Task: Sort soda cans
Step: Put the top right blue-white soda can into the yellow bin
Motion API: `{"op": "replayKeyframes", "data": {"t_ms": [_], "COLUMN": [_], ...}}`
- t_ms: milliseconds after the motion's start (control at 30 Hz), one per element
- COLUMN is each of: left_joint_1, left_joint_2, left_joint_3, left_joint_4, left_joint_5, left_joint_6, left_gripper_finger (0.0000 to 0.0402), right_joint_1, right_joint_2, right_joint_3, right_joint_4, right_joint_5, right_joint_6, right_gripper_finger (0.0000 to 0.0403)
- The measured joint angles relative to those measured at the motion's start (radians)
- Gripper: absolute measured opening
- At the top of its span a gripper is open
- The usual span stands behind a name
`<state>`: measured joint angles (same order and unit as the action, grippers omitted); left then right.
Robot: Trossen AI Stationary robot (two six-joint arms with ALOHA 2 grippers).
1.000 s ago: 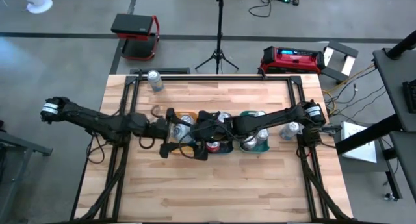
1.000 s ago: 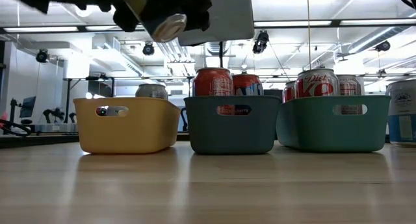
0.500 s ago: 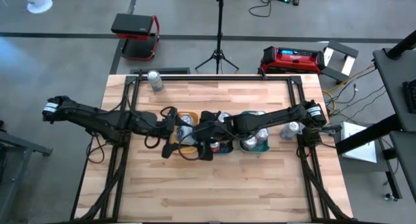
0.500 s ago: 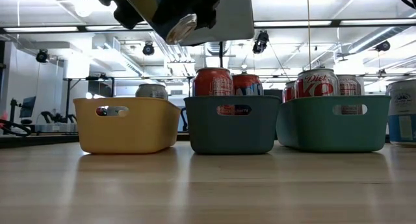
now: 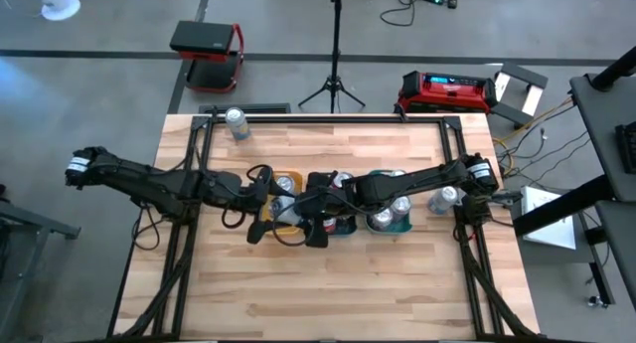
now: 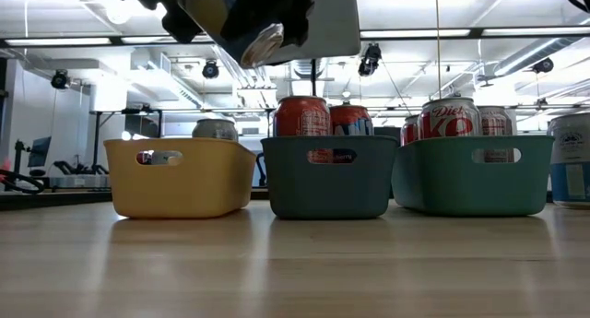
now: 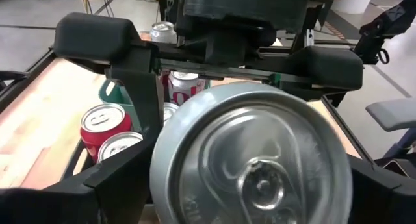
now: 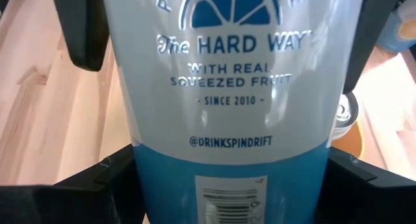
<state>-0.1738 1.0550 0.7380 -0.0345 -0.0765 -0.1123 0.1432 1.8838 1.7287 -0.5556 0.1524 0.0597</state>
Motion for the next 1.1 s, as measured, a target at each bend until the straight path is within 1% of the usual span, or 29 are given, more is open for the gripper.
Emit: {"op": "replayKeyframes", "data": {"t_ms": [200, 333, 733, 1100], "left_joint_1": [0.000, 0.001, 0.001, 0.000], "left_joint_2": [0.047, 0.084, 0.201, 0.191], "left_joint_3": [0.001, 0.025, 0.153, 0.186], "left_joint_4": [0.002, -0.010, -0.164, -0.217], "left_joint_5": [0.000, -0.003, -0.005, 0.000], "left_joint_6": [-0.024, -0.027, -0.019, -0.029], "left_gripper_finger": [0.0350, 0.0350, 0.0350, 0.0349], "right_joint_1": [0.000, 0.000, 0.003, 0.007], "right_joint_2": [0.002, 0.002, 0.004, 0.004], "right_joint_3": [-0.001, -0.001, -0.004, -0.001], "right_joint_4": [-0.015, -0.038, -0.101, -0.094], "right_joint_5": [-0.005, -0.005, -0.008, -0.003], "right_joint_6": [0.000, 0.001, 0.021, 0.021], "right_gripper_finger": [0.0304, 0.0303, 0.0304, 0.0305]}}
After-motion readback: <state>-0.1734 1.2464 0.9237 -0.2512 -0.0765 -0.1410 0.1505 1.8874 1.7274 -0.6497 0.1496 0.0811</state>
